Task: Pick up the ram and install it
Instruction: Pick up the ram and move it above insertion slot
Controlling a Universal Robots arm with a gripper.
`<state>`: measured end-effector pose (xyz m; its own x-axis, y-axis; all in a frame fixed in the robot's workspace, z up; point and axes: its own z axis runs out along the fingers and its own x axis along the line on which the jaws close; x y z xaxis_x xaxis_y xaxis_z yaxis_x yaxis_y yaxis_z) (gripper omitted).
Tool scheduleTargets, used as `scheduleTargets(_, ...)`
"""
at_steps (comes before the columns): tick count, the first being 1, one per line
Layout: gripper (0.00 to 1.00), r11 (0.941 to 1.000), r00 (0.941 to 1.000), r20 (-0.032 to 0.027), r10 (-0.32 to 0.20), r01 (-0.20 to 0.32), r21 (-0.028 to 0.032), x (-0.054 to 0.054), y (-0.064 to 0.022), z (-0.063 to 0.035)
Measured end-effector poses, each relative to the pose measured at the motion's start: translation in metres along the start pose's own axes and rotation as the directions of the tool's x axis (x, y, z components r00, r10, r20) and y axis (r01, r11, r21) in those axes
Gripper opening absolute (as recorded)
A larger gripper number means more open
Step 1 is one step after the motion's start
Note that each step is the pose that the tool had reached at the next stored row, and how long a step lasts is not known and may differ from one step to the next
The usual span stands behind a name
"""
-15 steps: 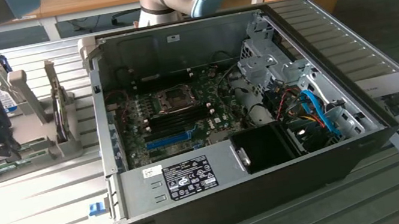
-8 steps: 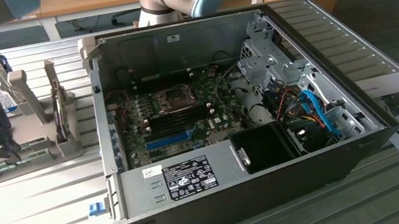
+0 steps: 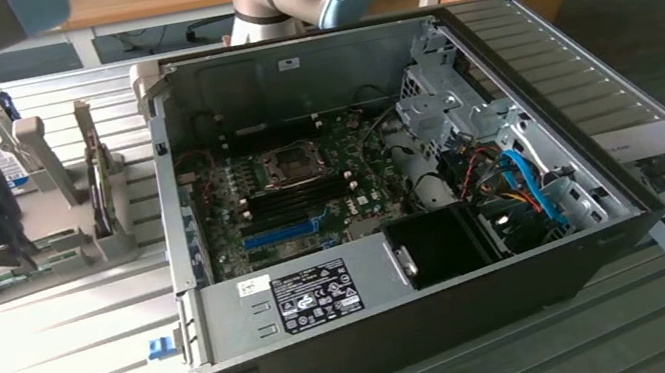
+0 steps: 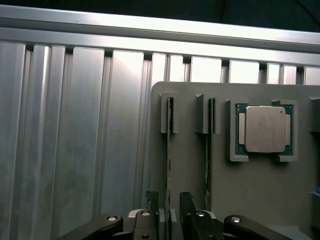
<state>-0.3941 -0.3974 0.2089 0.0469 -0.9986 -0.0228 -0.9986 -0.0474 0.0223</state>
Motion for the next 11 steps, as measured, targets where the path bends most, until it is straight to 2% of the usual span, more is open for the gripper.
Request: scheduleTargets(11, 0.30, 1.0000, 1.0000, -0.0001, 0.000, 0.000, -0.0002, 0.0002, -0.0002, 0.0088)
